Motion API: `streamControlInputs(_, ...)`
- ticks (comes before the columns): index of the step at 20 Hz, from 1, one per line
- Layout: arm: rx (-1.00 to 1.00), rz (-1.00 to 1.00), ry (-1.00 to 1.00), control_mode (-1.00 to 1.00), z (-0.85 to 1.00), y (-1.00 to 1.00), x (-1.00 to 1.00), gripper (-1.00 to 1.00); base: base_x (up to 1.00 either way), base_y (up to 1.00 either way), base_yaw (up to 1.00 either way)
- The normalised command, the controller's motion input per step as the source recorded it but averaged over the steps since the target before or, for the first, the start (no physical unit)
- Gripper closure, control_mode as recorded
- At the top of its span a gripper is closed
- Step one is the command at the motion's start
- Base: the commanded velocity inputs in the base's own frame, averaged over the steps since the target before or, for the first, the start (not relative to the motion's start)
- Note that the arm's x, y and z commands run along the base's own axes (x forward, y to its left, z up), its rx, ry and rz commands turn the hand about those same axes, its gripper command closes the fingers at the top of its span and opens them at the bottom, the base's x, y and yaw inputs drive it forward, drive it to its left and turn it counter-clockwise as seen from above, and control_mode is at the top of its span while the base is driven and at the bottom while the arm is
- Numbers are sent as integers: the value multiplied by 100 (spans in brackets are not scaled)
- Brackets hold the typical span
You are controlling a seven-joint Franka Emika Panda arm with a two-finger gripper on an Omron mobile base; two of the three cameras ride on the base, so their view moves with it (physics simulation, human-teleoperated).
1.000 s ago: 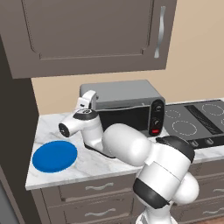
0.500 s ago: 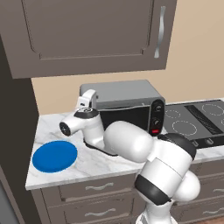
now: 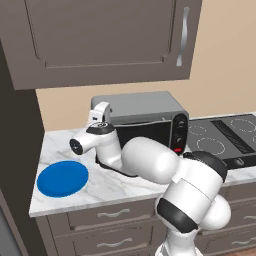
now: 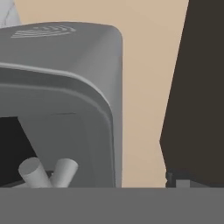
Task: Pick up the bagel from the plate, place it on the toaster oven rack, close the door, and set the timer.
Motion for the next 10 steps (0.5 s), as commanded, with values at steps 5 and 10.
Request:
streamControlInputs(5, 0, 0, 0, -100, -34, -41, 17, -100, 0, 0, 0)
streamControlInputs(10, 0, 0, 0, -100, -33, -45, 19, -100, 0, 0, 0)
